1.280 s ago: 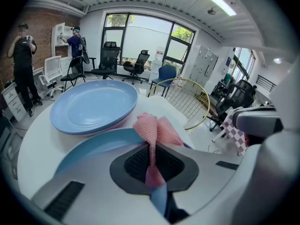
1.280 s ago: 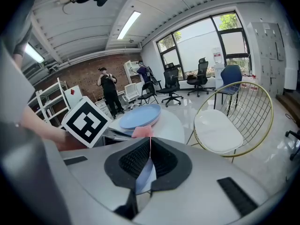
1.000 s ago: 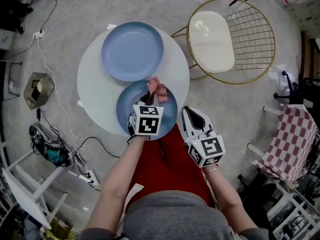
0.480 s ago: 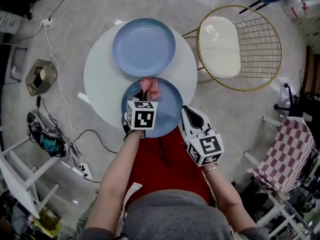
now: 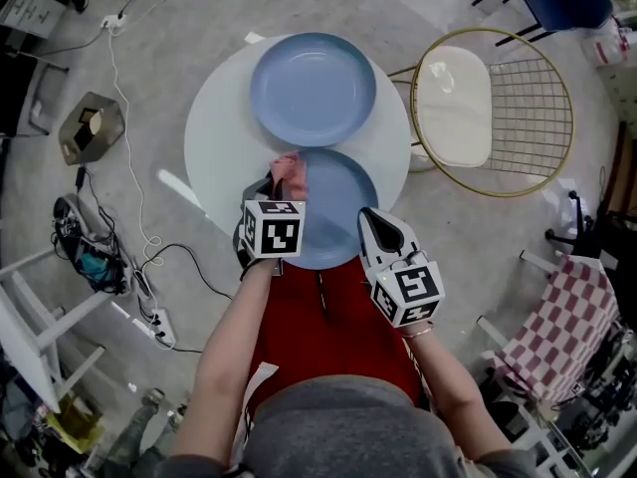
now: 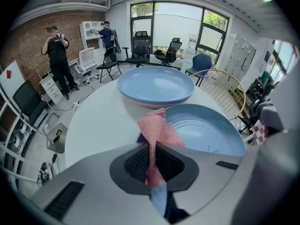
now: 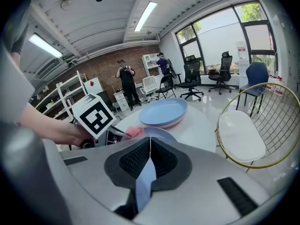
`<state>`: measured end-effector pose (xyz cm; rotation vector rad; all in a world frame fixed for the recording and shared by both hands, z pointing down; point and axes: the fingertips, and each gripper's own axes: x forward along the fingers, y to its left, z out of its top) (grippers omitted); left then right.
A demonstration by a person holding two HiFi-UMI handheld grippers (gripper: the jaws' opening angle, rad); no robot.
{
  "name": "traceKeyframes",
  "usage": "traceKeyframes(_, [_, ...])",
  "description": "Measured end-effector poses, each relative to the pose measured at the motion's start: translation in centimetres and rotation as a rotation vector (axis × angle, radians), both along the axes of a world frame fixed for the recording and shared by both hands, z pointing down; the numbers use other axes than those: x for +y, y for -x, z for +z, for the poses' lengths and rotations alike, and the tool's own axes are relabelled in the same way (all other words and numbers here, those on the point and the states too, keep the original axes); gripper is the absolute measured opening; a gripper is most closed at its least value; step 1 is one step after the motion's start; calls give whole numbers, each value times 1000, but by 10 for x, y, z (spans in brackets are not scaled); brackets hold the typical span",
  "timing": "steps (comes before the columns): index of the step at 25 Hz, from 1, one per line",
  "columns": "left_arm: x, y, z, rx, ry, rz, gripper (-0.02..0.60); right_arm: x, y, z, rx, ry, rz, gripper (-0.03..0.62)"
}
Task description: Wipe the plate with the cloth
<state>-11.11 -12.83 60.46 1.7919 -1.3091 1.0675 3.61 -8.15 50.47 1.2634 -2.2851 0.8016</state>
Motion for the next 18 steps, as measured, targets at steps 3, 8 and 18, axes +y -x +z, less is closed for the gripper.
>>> traceKeyframes(3, [2,12,-5,5,-2,-23,31,-1,9,-1,-1,-2,-20,30])
traceKeyframes(8, [6,26,-16,12,-31,-41,29,0,22,-3,0,-7,-42,30])
traceKeyframes(18, [15,51,-42,27,-89,-61,29,7,29,-9,3,-18,-16,31])
